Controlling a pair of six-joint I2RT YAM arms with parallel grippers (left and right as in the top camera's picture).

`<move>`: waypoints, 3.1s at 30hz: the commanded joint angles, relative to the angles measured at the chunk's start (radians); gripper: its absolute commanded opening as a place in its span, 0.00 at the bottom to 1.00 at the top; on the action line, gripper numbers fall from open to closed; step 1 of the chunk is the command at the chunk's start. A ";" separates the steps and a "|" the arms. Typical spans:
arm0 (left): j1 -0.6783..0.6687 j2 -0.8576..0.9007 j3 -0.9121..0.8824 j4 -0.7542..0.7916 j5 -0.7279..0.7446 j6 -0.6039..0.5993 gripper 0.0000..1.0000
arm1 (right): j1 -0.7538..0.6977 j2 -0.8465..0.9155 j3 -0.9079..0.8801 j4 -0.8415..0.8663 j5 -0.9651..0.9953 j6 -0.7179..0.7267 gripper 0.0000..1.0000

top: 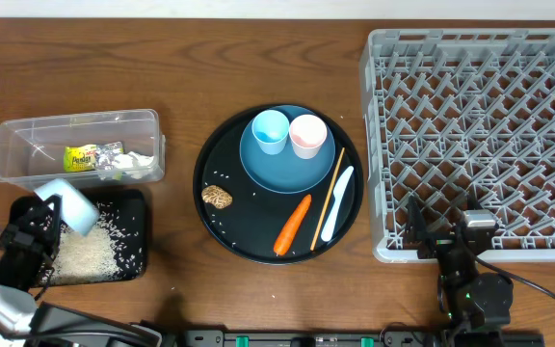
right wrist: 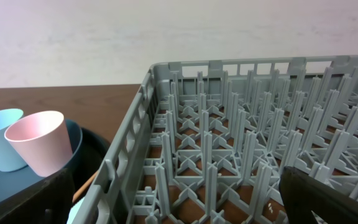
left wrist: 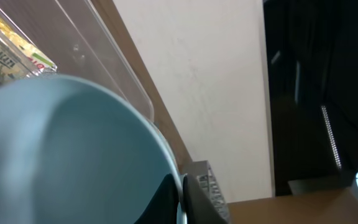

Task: Sort waste into correct bins and load items into the dishwasher rack
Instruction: 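Tilt the bowl with the left gripper to pour rice onto the black tray, then carry the empty bowl right and set it on the round tray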

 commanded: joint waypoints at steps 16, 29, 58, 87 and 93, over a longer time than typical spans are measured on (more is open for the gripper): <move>0.002 0.037 0.007 0.003 0.023 0.009 0.08 | -0.017 0.000 -0.001 -0.004 0.008 -0.013 0.99; -0.030 0.034 0.008 0.138 -0.011 -0.223 0.06 | -0.017 0.000 -0.001 -0.004 0.008 -0.013 0.99; -1.032 -0.394 0.137 -0.128 -0.777 -0.252 0.06 | -0.017 0.000 -0.001 -0.004 0.008 -0.013 0.99; -1.894 0.001 0.136 -0.218 -1.480 -0.167 0.06 | -0.017 0.000 -0.001 -0.004 0.008 -0.013 0.99; -1.919 0.033 0.136 -0.186 -1.476 -0.178 0.06 | -0.017 0.000 -0.001 -0.004 0.008 -0.012 0.99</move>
